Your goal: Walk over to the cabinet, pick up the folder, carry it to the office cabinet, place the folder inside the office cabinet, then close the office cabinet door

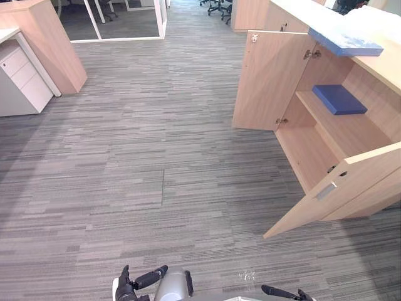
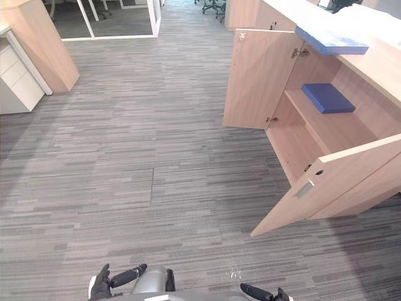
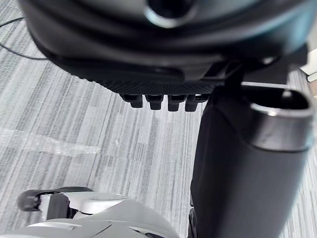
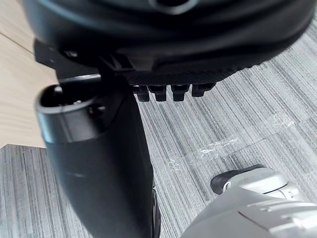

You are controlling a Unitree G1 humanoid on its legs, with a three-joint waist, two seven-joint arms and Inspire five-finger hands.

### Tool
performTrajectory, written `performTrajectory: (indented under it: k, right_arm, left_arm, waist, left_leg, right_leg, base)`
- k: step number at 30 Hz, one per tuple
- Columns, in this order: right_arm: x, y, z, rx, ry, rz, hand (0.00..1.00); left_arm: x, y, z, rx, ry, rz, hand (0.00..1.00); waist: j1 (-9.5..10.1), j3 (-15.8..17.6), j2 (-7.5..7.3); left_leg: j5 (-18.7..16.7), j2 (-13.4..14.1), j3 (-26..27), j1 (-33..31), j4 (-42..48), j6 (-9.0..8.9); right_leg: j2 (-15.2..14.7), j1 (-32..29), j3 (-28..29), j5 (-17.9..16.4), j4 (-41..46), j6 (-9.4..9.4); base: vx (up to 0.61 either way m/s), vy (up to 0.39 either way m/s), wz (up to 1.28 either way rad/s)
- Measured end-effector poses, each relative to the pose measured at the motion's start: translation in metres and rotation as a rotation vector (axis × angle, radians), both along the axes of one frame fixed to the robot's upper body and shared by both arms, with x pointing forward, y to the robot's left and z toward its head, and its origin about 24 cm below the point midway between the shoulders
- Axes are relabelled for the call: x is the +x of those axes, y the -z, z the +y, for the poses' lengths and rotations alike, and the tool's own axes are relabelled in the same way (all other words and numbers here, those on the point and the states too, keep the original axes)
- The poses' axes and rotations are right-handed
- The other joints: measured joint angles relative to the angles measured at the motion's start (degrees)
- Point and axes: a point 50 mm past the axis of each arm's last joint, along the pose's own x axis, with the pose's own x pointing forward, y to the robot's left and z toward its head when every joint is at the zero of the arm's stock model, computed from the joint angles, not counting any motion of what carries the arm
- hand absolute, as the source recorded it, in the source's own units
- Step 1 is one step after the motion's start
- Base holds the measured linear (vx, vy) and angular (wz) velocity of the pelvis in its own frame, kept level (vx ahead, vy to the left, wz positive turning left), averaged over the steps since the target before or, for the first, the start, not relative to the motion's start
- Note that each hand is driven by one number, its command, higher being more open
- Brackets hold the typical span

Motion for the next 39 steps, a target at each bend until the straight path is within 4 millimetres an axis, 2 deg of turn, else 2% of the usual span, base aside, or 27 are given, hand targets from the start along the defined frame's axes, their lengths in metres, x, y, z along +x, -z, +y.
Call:
performTrajectory:
  k: [2, 4, 5, 6, 7, 8, 10, 11, 12, 13, 14, 15, 16, 17, 18, 19, 22, 24, 25, 26, 29, 31, 32, 33, 35, 37, 39]
  right_arm:
    - [-0.001, 0.0, 0.0, -0.002, 0.003, 0.006, 1.0]
    - [-0.002, 0.001, 0.0, -0.003, 0.006, 0.018, 1.0]
    - [-0.003, 0.001, -0.001, -0.003, 0.009, 0.02, 1.0]
    - [-0.007, 0.003, 0.001, 0.006, 0.034, 0.039, 1.0]
    - [-0.008, 0.004, 0.001, 0.025, 0.069, 0.05, 1.0]
    - [-0.007, 0.005, 0.004, 0.036, 0.083, 0.047, 1.0]
    - [-0.008, 0.007, 0.016, 0.073, 0.144, 0.041, 1.0]
    - [-0.008, 0.008, 0.018, 0.083, 0.149, 0.039, 1.0]
    - [-0.004, 0.007, 0.021, 0.093, 0.161, 0.024, 1.0]
    - [-0.003, 0.007, 0.021, 0.098, 0.179, 0.014, 1.0]
    - [-0.004, 0.007, 0.018, 0.102, 0.238, -0.007, 1.0]
    - [-0.001, 0.006, 0.017, 0.103, 0.261, -0.025, 1.0]
    - [0.004, 0.005, 0.019, 0.118, 0.298, -0.053, 1.0]
    - [0.006, 0.004, 0.017, 0.118, 0.318, -0.067, 1.0]
    - [0.012, 0.001, 0.01, 0.097, 0.32, -0.102, 1.0]
    - [0.018, -0.002, 0.006, 0.078, 0.307, -0.133, 1.0]
    - [0.037, -0.007, 0.008, 0.067, 0.279, -0.196, 1.0]
    - [0.041, -0.007, 0.013, 0.074, 0.26, -0.201, 1.0]
    - [0.042, -0.007, 0.017, 0.082, 0.266, -0.2, 1.0]
    - [0.041, -0.007, 0.017, 0.083, 0.278, -0.198, 1.0]
    - [0.039, -0.006, 0.012, 0.076, 0.295, -0.193, 1.0]
    - [0.033, -0.005, 0.015, 0.09, 0.334, -0.182, 1.0]
    - [0.027, -0.004, 0.016, 0.093, 0.344, -0.172, 1.0]
    - [0.024, -0.004, 0.017, 0.091, 0.347, -0.175, 1.0]
    - [0.018, -0.004, 0.01, 0.071, 0.351, -0.168, 1.0]
    - [0.013, -0.003, 0.011, 0.076, 0.356, -0.143, 1.0]
    - [0.006, 0.0, 0.014, 0.086, 0.356, -0.105, 1.0]
  left_arm:
    - [0.002, -0.001, 0.001, 0.004, -0.002, -0.007, 1.0]
    - [0.009, -0.002, 0.002, 0.017, 0.001, -0.022, 1.0]
    - [0.009, -0.002, 0.001, 0.022, 0.002, -0.02, 1.0]
    - [0.009, -0.002, 0.003, 0.029, 0.007, -0.011, 1.0]
    - [0.011, -0.002, 0.005, 0.038, 0.027, -0.001, 1.0]
    - [0.012, -0.002, 0.007, 0.047, 0.039, 0.005, 1.0]
    - [0.008, -0.001, 0.016, 0.068, 0.084, 0.044, 1.0]
    - [0.006, 0.0, 0.017, 0.069, 0.089, 0.059, 1.0]
    - [-0.003, 0.002, 0.017, 0.065, 0.091, 0.093, 1.0]
    - [-0.006, 0.003, 0.016, 0.061, 0.092, 0.104, 1.0]
    - [-0.016, 0.006, 0.011, 0.053, 0.119, 0.127, 1.0]
    - [-0.016, 0.006, 0.009, 0.048, 0.124, 0.121, 1.0]
    - [-0.008, 0.006, 0.01, 0.05, 0.14, 0.111, 1.0]
    - [-0.006, 0.006, 0.007, 0.044, 0.148, 0.108, 1.0]
    - [-0.003, 0.008, 0.001, 0.03, 0.159, 0.108, 1.0]
    - [-0.004, 0.009, -0.004, 0.016, 0.164, 0.118, 1.0]
    - [0.0, 0.01, -0.007, 0.007, 0.194, 0.121, 1.0]
    - [0.001, 0.009, -0.004, 0.021, 0.201, 0.122, 1.0]
    - [0.001, 0.009, 0.001, 0.038, 0.214, 0.128, 1.0]
    - [-0.001, 0.009, 0.0, 0.038, 0.218, 0.138, 1.0]
    - [-0.006, 0.013, -0.008, 0.02, 0.229, 0.159, 1.0]
    - [-0.006, 0.012, -0.006, 0.008, 0.178, 0.149, 1.0]
    - [-0.009, 0.011, -0.003, 0.0, 0.105, 0.131, 1.0]
    - [-0.016, 0.01, -0.002, -0.014, 0.003, 0.106, 1.0]
    - [-0.026, 0.011, -0.006, -0.051, -0.123, 0.088, 1.0]
    - [-0.033, 0.011, -0.003, -0.062, -0.195, 0.085, 1.0]
    - [-0.028, 0.007, 0.003, -0.054, -0.234, 0.04, 1.0]
  waist:
    - [0.07, -0.1, -0.2]
    - [0.18, -0.2, -0.31]
    - [0.2, -0.2, -0.26]
    - [0.38, -0.8, -0.5]
    - [0.4, -2.1, -1.37]
    - [0.11, -2.8, -1.93]
    - [-0.33, -5.3, -4.49]
    - [-0.36, -5.7, -5.06]
    - [-0.38, -6.1, -5.24]
    - [-0.36, -6.4, -4.9]
    - [-0.2, -8.0, -3.84]
    - [-0.36, -8.2, -3.27]
    - [-1.45, -7.5, -4.36]
    - [-1.72, -7.1, -4.04]
    - [-1.95, -5.8, -2.27]
    - [-2.15, -5.3, -0.93]
    - [-2.42, -1.6, 0.37]
    - [-2.47, -1.2, -0.43]
    - [-2.38, -0.7, -1.55]
    - [-2.59, -0.7, -1.51]
    - [-2.88, -1.5, 0.3]
    - [-3.36, -1.2, 0.1]
    - [-3.63, -1.2, 0.09]
    - [-3.13, -1.3, 0.68]
    - [-1.58, -1.8, 2.14]
    - [-0.73, -1.6, 1.54]
    - [-0.17, -1.7, -0.27]
  left_leg:
    - [0.8, 0.0, -0.3, -1.8, -8.8, -0.72]
    - [7.1, -0.1, -0.7, -3.7, -23.9, -1.65]
    - [8.8, -0.2, -1.3, -3.7, -27.9, -2.15]
    - [16.3, -1.0, -0.7, -3.3, -28.1, -5.05]
    - [17.2, -2.7, -0.1, -4.0, -25.2, -2.14]
    - [15.8, -3.4, 0.1, -4.1, -24.3, -1.69]
    - [12.2, -5.7, 2.6, -1.5, -21.2, 2.1]
    - [11.7, -6.1, 3.7, 0.0, -20.9, 2.85]
    - [11.3, -6.9, 5.0, 3.5, -20.3, 3.24]
    - [10.8, -7.5, 5.2, 4.8, -20.1, 3.18]
    - [8.8, -9.6, 4.6, 11.3, -26.4, 3.19]
    - [7.3, -10.6, 5.0, 13.9, -29.4, 4.38]
    - [6.8, -14.1, 6.0, 17.7, -32.7, 5.37]
    - [6.5, -14.7, 6.0, 19.2, -33.4, 5.88]
    - [6.4, -14.3, 6.2, 22.3, -35.3, 6.06]
    - [6.4, -13.2, 6.4, 23.9, -36.8, 6.06]
    - [6.3, -10.7, 8.0, 29.6, -39.9, 5.86]
    - [5.4, -9.9, 9.4, 31.5, -42.1, 4.1]
    - [4.8, -9.8, 10.7, 33.0, -43.6, 2.15]
    - [4.3, -9.4, 10.8, 33.9, -44.1, 1.49]
    - [4.1, -6.0, 12.7, 36.1, -44.7, -0.83]
    - [3.3, -3.0, 12.7, 35.4, -37.1, -2.66]
    - [2.2, 1.0, 12.6, 32.0, -23.9, -4.09]
    - [4.2, 5.8, 10.9, 26.5, -6.5, -1.19]
    - [5.4, 10.2, 7.5, 18.6, 14.1, 0.53]
    - [4.7, 9.7, 4.8, 13.5, 22.8, 0.08]
    - [3.3, 7.3, 4.5, 7.1, 21.2, -0.05]
  right_leg:
    - [-3.1, 0.6, 1.1, -1.7, -0.2, 1.78]
    - [-8.1, 3.4, 1.1, -4.1, -2.2, 4.93]
    - [-9.3, 4.6, 1.1, -4.7, -3.0, 5.48]
    - [-11.6, 7.1, 1.1, -5.5, -4.8, 5.52]
    - [-13.5, 7.4, 1.6, -3.8, -4.5, 3.73]
    - [-14.1, 7.0, 1.7, -2.1, -3.6, 3.27]
    - [-16.9, 5.1, 4.5, 4.2, 3.1, 5.72]
    - [-17.6, 4.7, 5.8, 6.3, 5.2, 5.5]
    - [-18.7, 3.7, 6.7, 12.1, 10.0, 5.95]
    - [-19.0, 2.7, 7.0, 15.3, 12.7, 5.02]
    - [-21.0, -3.1, 7.3, 20.6, 23.6, 2.32]
    - [-22.0, -6.6, 6.2, 19.7, 30.9, 0.99]
    - [-26.5, -13.3, 0.6, 15.8, 45.7, -3.64]
    - [-27.8, -14.9, -2.9, 14.4, 49.0, -4.8]
    - [-27.5, -16.7, -9.5, 9.2, 52.2, -4.94]
    - [-25.4, -18.2, -13.7, 4.9, 52.0, -2.83]
    - [-18.7, -19.3, -23.8, -2.3, 38.7, 1.8]
    - [-15.4, -21.5, -27.6, -1.9, 27.2, 2.67]
    - [-13.7, -21.9, -29.6, 2.5, 16.9, 0.58]
    - [-13.0, -21.6, -29.8, 4.8, 16.5, -1.16]
    - [-8.5, -21.5, -29.9, 0.8, 17.3, -2.16]
    - [-5.9, -18.3, -29.8, -0.7, 15.8, -2.92]
    - [-3.2, -14.5, -28.8, -0.8, 13.0, -3.37]
    - [0.1, -10.8, -26.8, -0.6, 9.5, -4.44]
    - [4.6, -6.9, -21.9, -1.2, 6.9, -6.4]
    - [6.1, -2.4, -17.3, -1.9, 4.8, -7.34]
    - [6.0, 2.4, -11.4, -1.8, 1.1, -7.05]
  base:
    - [0.4, 0.3, -0.21]
    - [0.44, 0.374, -0.06]
    - [0.44, 0.431, -0.14]
    - [0.45, 0.459, -0.22]
    - [0.47, 0.471, -0.18]
    - [0.5, 0.462, -0.05]
    - [0.57, 0.437, -0.21]
    - [0.61, 0.384, -0.73]
    - [0.48, 0.299, -0.73]
    - [0.47, 0.316, -1.08]
    - [0.39, 0.249, -0.84]
    - [0.52, 0.318, -0.65]
    - [0.38, 0.2, -0.16]
    - [0.39, 0.203, -0.17]
    - [0.21, 0.078, -0.28]
    - [0.2, 0.071, -0.31]
    - [0.21, -0.01, -0.3]
    - [0.22, -0.138, -0.36]
    - [0.17, -0.146, -0.35]
    - [0.22, -0.183, -0.31]
    - [0.4, -0.28, -0.34]
    - [0.38, -0.314, -0.29]
    - [0.46, -0.341, -0.67]
    - [0.54, -0.375, -0.89]
    - [0.43, -0.106, -1.31]
    - [0.44, 0.0, -1.37]
    - [0.42, -0.003, -1.29]
